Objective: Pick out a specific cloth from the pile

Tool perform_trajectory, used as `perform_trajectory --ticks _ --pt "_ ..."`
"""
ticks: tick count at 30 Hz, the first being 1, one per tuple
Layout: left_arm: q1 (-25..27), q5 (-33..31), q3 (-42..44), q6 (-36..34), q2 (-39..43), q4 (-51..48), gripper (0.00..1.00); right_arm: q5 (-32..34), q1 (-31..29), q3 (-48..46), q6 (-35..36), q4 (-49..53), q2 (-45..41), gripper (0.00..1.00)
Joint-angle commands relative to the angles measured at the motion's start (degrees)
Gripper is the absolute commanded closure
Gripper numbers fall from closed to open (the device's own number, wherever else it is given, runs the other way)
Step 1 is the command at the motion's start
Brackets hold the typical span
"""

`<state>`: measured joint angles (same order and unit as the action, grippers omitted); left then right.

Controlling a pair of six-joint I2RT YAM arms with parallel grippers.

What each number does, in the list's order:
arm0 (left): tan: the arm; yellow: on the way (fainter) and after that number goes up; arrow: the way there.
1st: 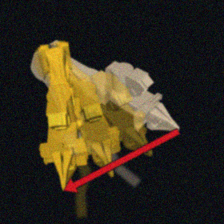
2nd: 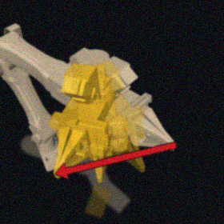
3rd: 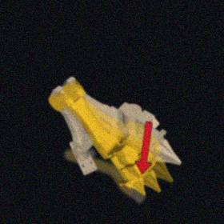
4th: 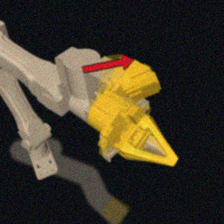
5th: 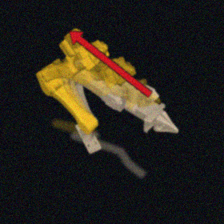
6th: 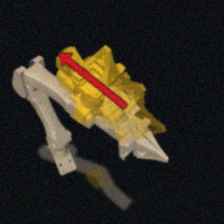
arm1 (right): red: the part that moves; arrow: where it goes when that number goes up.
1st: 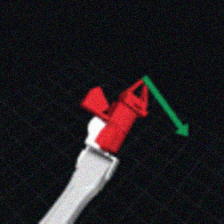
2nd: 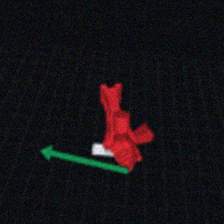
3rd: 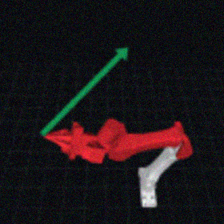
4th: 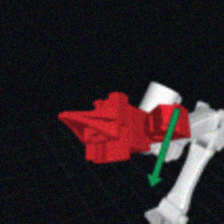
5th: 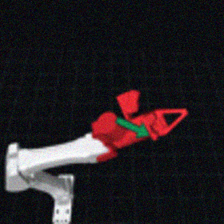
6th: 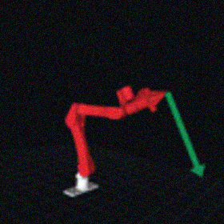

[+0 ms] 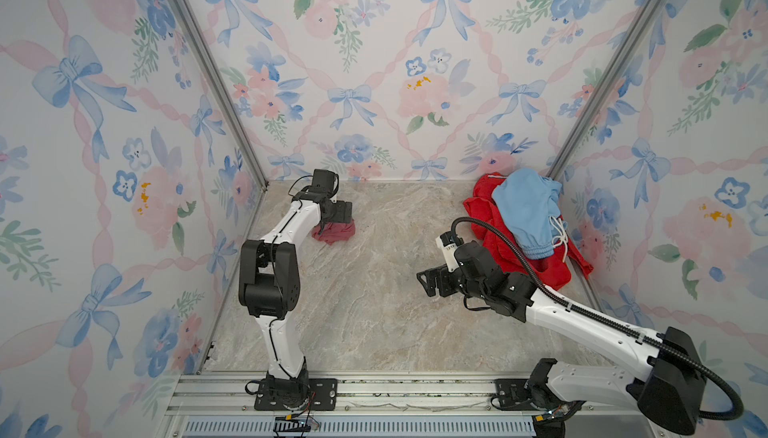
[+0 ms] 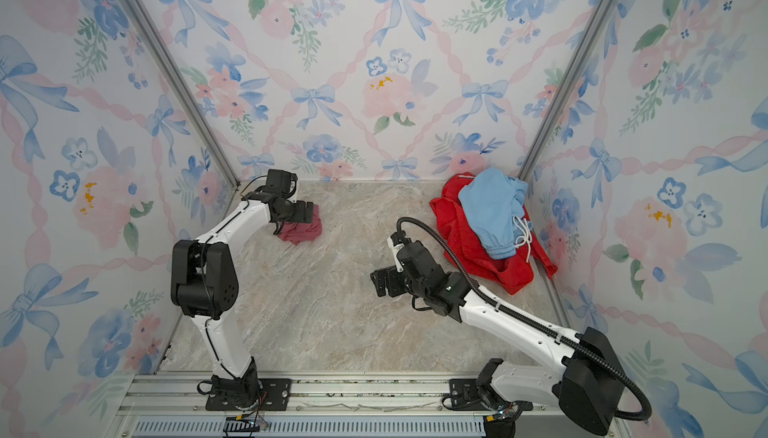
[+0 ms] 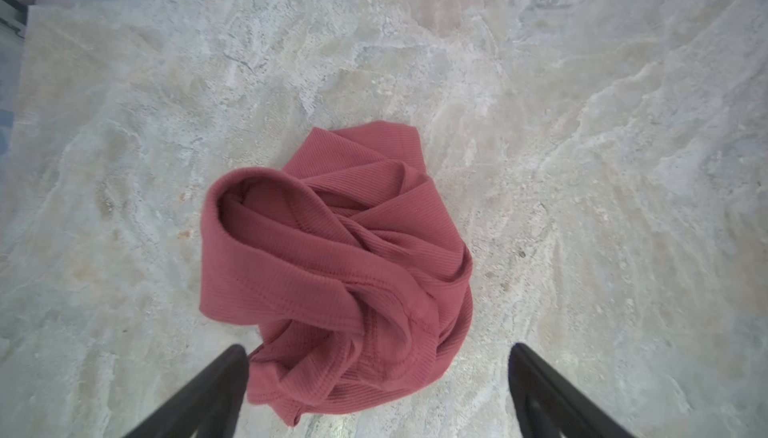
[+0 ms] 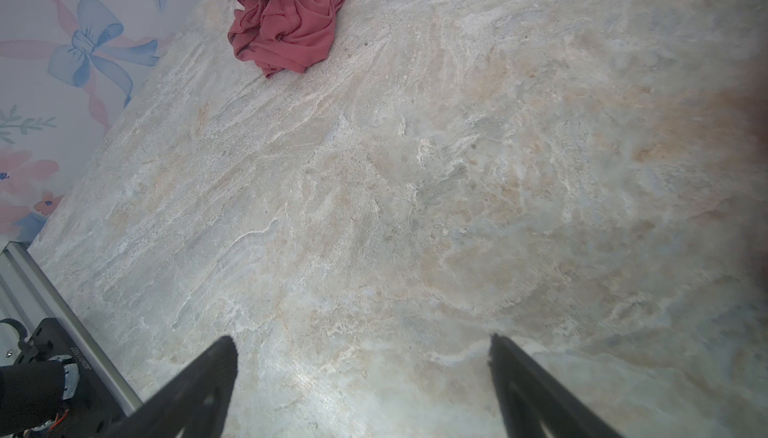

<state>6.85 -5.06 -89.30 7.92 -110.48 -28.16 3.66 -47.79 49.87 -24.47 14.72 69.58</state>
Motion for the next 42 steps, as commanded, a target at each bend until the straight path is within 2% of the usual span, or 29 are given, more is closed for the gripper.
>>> perform_trajectory --ticks 1,3,10,15,20,23,26,29,32,33,42 --pt "-1.4 0.6 0.5 5.9 -2.1 0.9 0.02 0.5 -1.0 1.0 -0.2 -0.7 0.4 0.03" --pt "-2.2 4.2 -1.4 6.8 -4.5 0.9 0.02 0.6 -1.1 1.0 -0.2 -0.2 0.2 0.03" --pt "-3.2 6.2 -6.7 8.1 -13.5 0.2 0.02 1.3 -1.6 0.9 0.3 1.8 -1.1 0.03" --pt "-2.9 3.5 -5.7 10.3 -16.9 -0.7 0.02 2.1 -1.8 0.7 0.3 1.7 -1.2 0.03" --pt "-3.1 1.1 -6.8 9.2 -19.5 -2.4 0.02 2.5 -2.2 0.2 0.0 1.8 -1.4 0.03" --pt "-3.5 0.9 -8.4 8.0 -21.5 -3.2 0.13 2.9 -2.4 -0.5 -0.4 1.9 -1.6 0.03" --pt "-3.7 -0.2 -10.1 7.1 -23.7 -3.9 0.31 3.6 -2.6 -0.9 -0.5 2.8 -2.0 0.03" --pt "-5.1 2.8 -12.1 7.0 -25.8 -4.2 0.65 4.7 -2.9 -1.7 -0.9 3.6 -3.3 0.03" --pt "-7.6 5.3 -14.1 7.7 -27.2 -4.4 0.93 5.6 -2.9 -2.8 -1.3 4.0 -4.6 0.03" --pt "-8.6 5.1 -14.4 8.0 -27.3 -4.4 1.0 6.0 -2.9 -3.1 -1.3 4.1 -4.9 0.03" --pt "-17.6 5.7 -18.7 7.8 -27.9 -4.5 1.0 6.0 -2.7 -0.8 -0.6 3.9 -1.0 0.03"
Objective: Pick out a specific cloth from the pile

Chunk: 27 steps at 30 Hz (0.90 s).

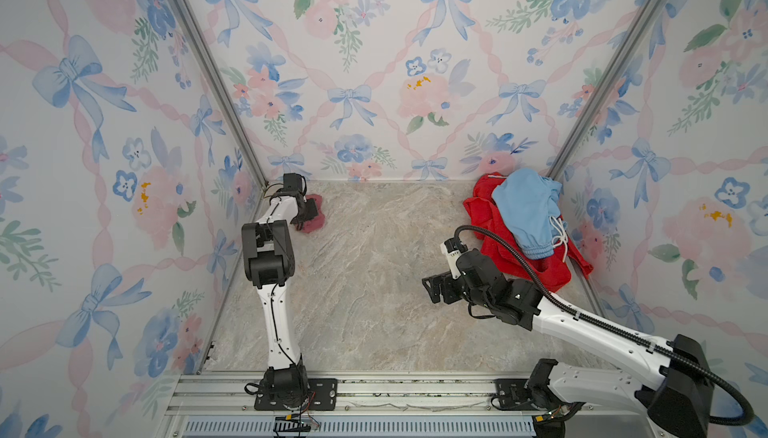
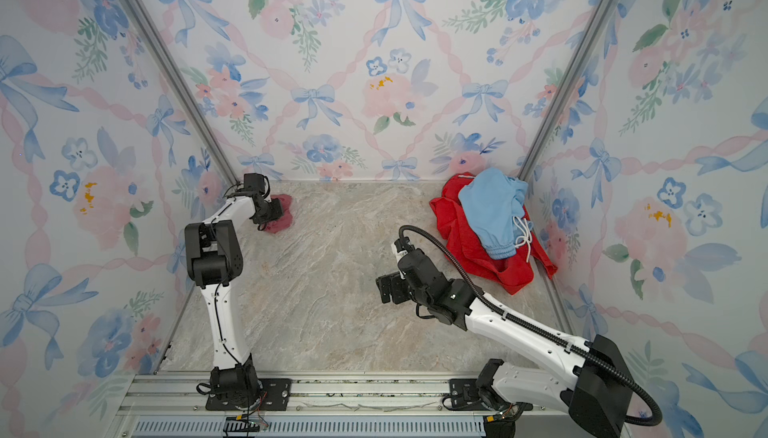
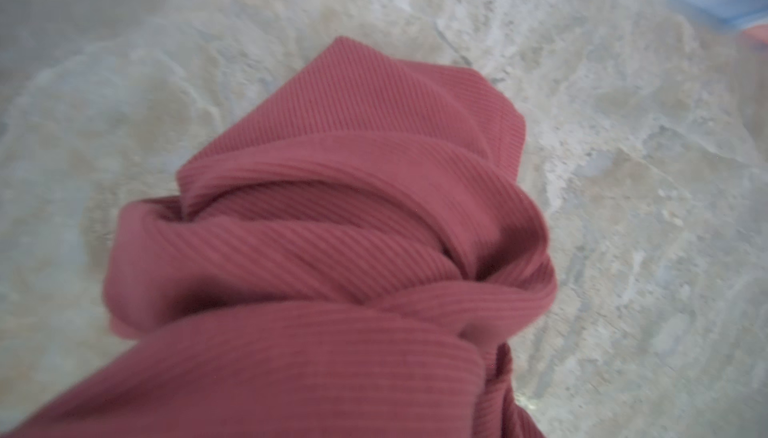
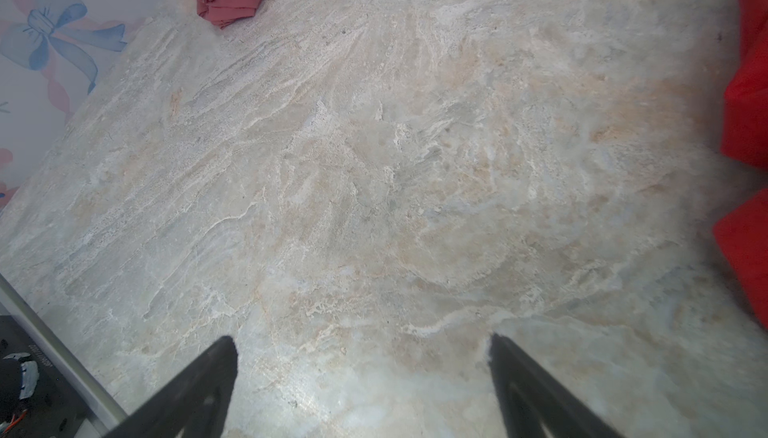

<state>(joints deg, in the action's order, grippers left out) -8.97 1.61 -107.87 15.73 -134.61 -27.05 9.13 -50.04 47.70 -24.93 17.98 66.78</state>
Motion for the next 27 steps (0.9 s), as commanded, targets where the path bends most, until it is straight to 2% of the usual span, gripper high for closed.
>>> perform_trajectory --ticks 1,7,8,10,13,16,17,19,21,27 --pt "-2.0 -0.8 -1.3 -0.7 -4.4 -5.6 1.0 0.1 -0.5 2.0 -0.2 0.3 2.7 0.03" --pt "-2.2 3.8 -5.6 -1.5 -7.0 -7.3 1.0 -0.2 -1.5 4.2 -0.1 0.3 5.7 0.03" --pt "-2.2 3.5 -5.6 -1.5 -6.8 -7.3 0.95 -0.1 -1.5 4.1 -0.2 0.0 5.5 0.03" --pt "-2.3 3.2 -6.1 -1.7 -6.3 -7.4 0.71 0.0 -1.5 3.9 -0.3 -0.6 5.0 0.03" --pt "-2.4 2.8 -6.3 -2.6 -4.6 -7.3 0.42 0.2 -1.5 4.3 0.0 0.0 4.5 0.03" --pt "-2.4 2.0 -6.1 -2.6 -2.2 -7.2 0.18 0.6 -1.5 4.6 0.1 0.6 3.9 0.03" --pt "-2.4 1.7 -5.8 -2.5 -1.3 -7.2 0.15 0.7 -1.5 4.5 0.1 0.6 3.7 0.03" --pt "-2.4 1.3 -5.4 -2.0 1.0 -7.1 0.13 1.0 -1.6 4.2 -0.4 0.5 3.2 0.03" --pt "-2.3 0.8 -4.8 -1.7 3.3 -6.9 0.02 1.9 -1.7 3.9 -0.9 0.9 2.8 0.03" --pt "-2.2 -1.1 -2.4 -0.9 10.2 -4.4 0.02 3.5 -1.9 2.2 -1.5 0.4 0.5 0.03"
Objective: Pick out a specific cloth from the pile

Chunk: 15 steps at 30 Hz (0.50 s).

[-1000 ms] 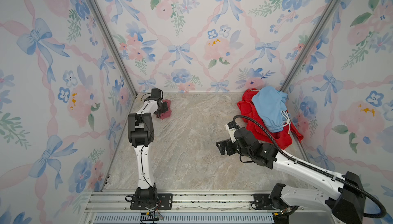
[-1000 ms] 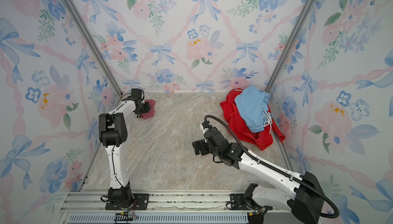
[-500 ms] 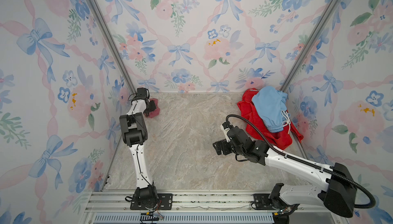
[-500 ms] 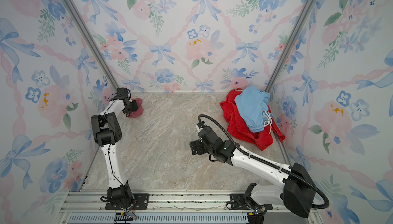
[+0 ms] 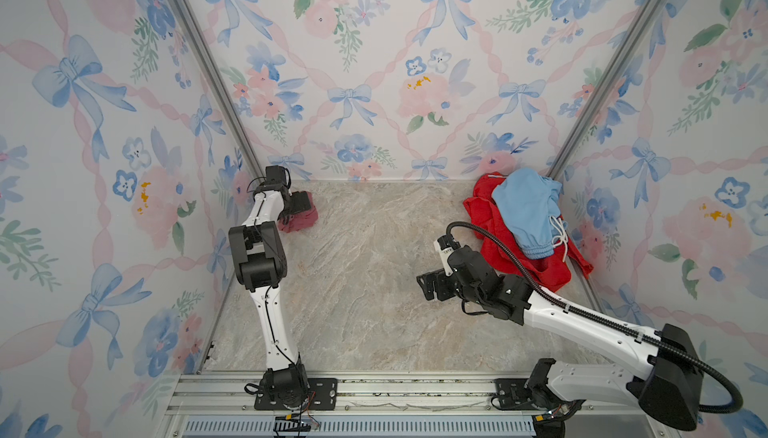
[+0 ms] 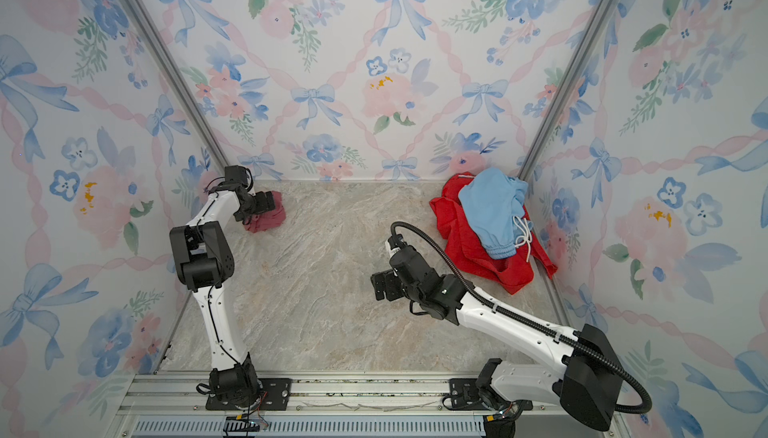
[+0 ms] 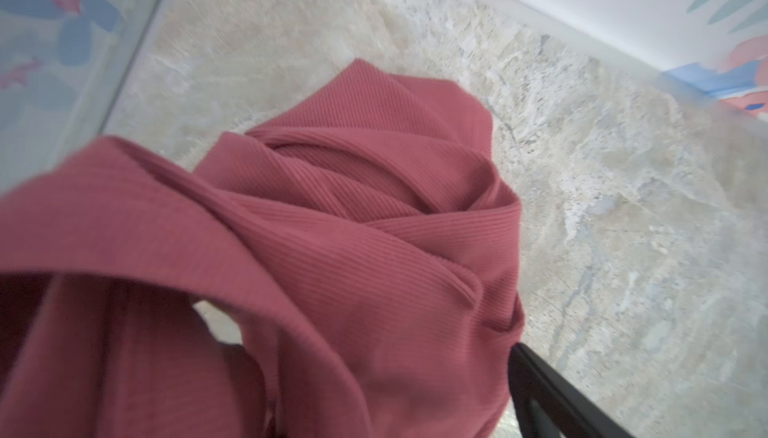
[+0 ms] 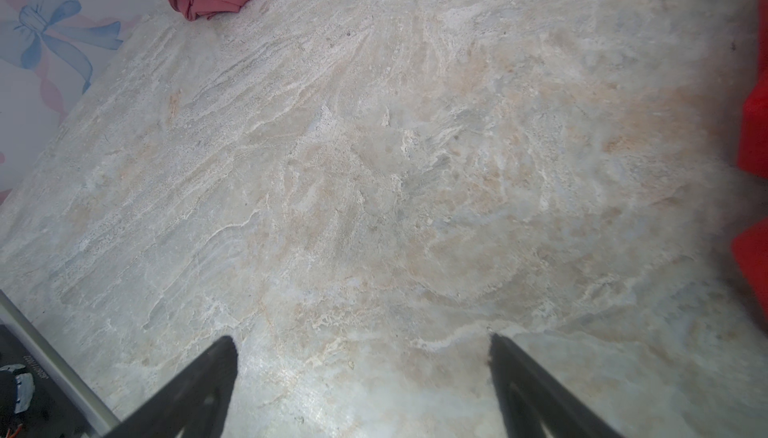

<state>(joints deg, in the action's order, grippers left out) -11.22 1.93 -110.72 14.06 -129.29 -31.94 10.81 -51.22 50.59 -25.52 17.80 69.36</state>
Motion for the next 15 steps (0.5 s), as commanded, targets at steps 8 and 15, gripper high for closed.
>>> perform_trajectory --ticks 8,15 --pt "0.7 0.3 2.4 1.7 10.9 0.8 0.02 4.4 -0.5 -1.2 0.1 3.1 -5.2 0.03" --pt "0.9 1.0 12.1 2.2 18.5 5.0 0.02 1.2 7.8 -3.3 2.6 5.2 -11.7 0.03"
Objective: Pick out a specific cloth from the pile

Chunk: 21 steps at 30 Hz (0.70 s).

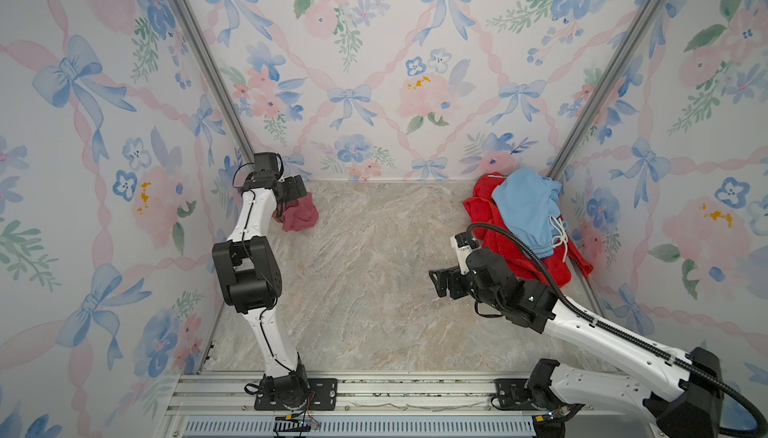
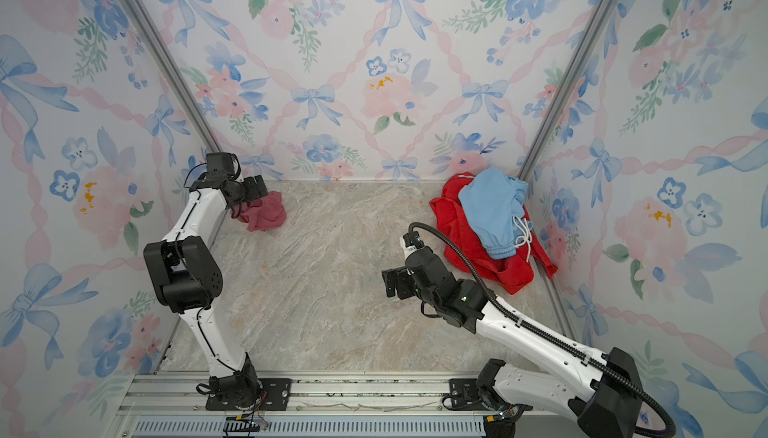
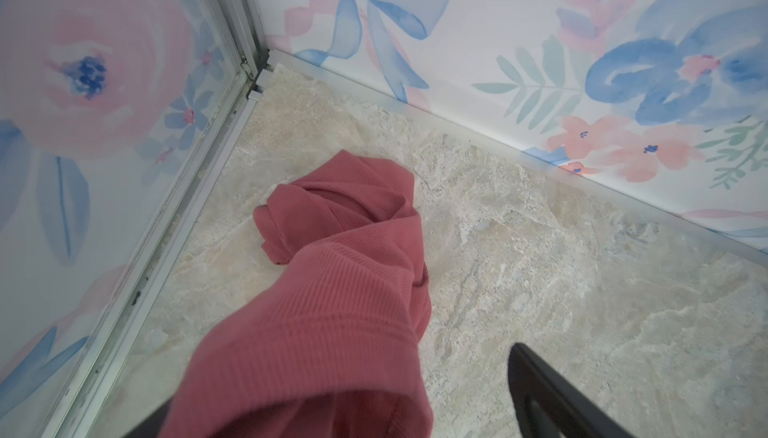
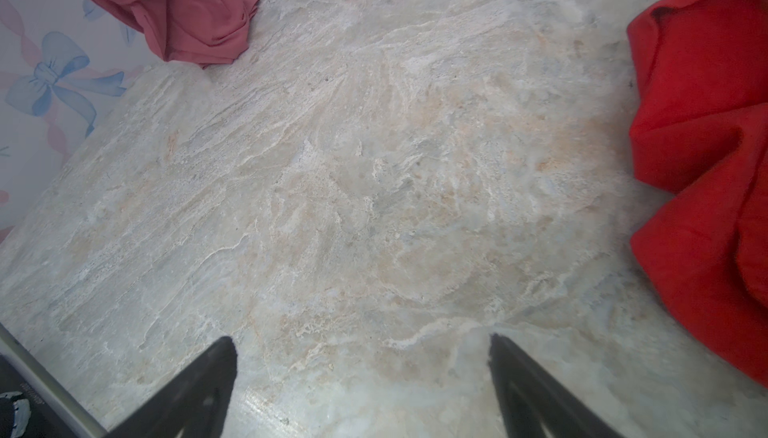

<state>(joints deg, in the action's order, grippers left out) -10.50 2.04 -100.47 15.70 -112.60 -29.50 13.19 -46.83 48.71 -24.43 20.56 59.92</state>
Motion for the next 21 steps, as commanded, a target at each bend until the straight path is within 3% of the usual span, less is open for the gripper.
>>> perform_trajectory --ticks 1,7,12,15,19,21 --pt "0.1 0.9 2.0 0.6 0.9 2.6 0.02 -2.6 5.1 -1.7 1.6 2.5 -2.9 0.03" --pt "-1.6 9.6 -3.6 1.0 -9.8 1.5 0.02 -4.6 7.5 -3.3 0.9 4.0 -5.8 0.03" --pt "-3.6 19.4 -13.7 3.1 -20.0 -3.1 0.02 -4.6 7.3 -6.1 -1.0 3.5 -7.8 0.03" --pt "-3.4 15.3 -12.9 2.9 -20.9 -3.4 0.02 -4.2 7.3 -6.3 -1.0 4.0 -8.4 0.03" --pt "-2.1 1.8 -10.5 -1.1 -20.2 -4.8 0.02 -3.9 7.3 -6.1 -1.0 3.8 -8.1 0.03" --pt "-2.0 0.4 -8.8 -3.0 -20.0 -5.1 0.02 -4.1 7.2 -5.6 -0.8 3.6 -7.4 0.03"
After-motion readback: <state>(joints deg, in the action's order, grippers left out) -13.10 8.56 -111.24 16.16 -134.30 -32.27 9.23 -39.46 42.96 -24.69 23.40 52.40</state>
